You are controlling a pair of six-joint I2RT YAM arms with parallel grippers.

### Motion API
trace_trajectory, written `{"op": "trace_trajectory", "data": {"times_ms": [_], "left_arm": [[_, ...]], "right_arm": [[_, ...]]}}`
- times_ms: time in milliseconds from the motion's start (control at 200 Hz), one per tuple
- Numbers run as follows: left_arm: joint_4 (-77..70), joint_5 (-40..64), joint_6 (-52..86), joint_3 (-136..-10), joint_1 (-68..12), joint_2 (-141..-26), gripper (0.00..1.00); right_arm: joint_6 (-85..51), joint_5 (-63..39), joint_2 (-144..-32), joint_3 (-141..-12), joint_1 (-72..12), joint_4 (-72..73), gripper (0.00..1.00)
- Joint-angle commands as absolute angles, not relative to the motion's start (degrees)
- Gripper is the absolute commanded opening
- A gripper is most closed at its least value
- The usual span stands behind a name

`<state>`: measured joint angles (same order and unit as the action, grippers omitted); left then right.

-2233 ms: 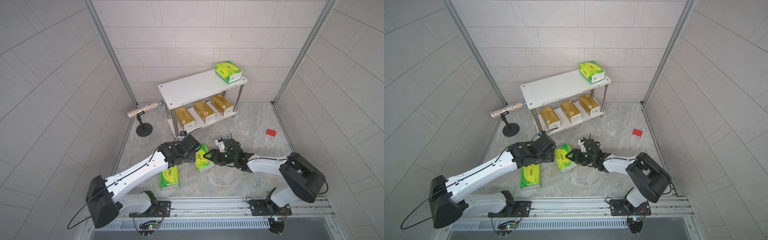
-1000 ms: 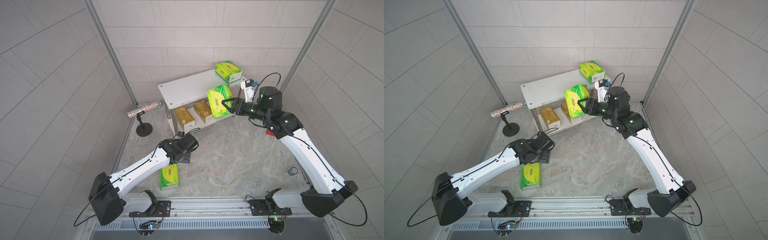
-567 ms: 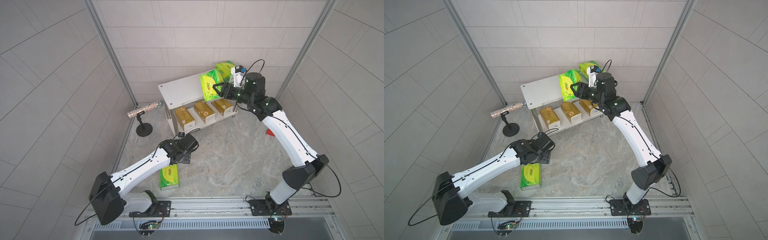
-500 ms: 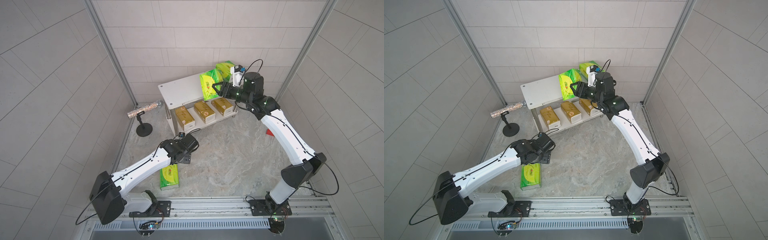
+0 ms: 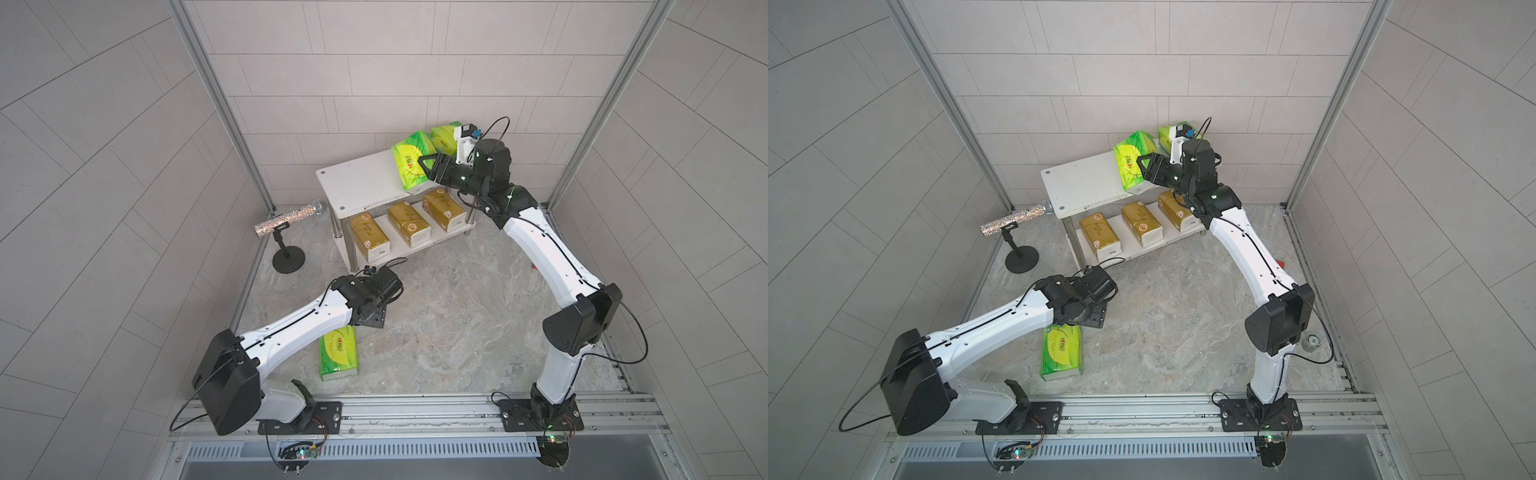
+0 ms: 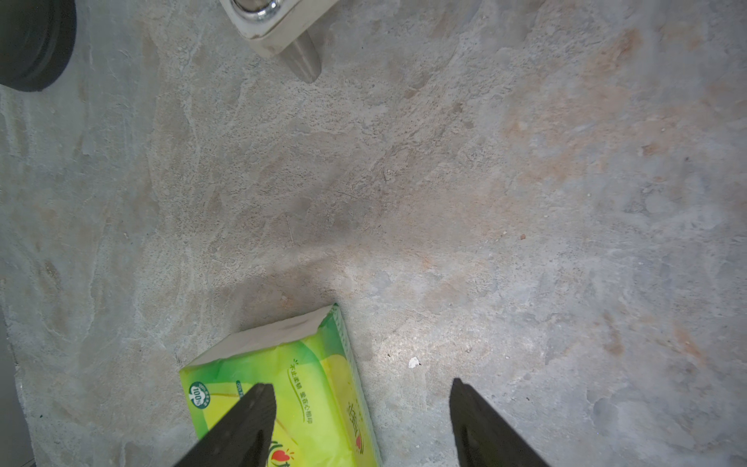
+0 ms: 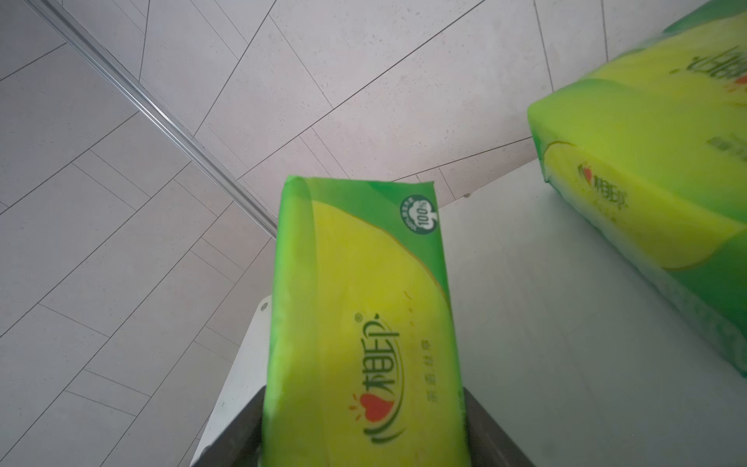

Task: Place the tissue boxes on the shelf by color
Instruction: Place a box of tissues on the shelf.

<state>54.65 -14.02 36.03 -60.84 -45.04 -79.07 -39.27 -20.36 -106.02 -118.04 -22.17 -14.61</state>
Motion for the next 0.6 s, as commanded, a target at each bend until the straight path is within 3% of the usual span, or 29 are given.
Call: {"op": "trace_trajectory", "data": {"times_ms": [0, 595], "left_arm": [[55.5, -13.9, 35.6, -62.5, -44.9, -79.1, 0.76], [54.9, -15.6, 35.9, -62.0, -44.1, -79.2, 0.76]], "right_arm": [[-40.6, -19.7, -108.0, -119.3, -22.1, -10.7, 0.69], [-35.6, -15.0, -111.4, -124.3, -22.2, -14.5, 0.8]]}}
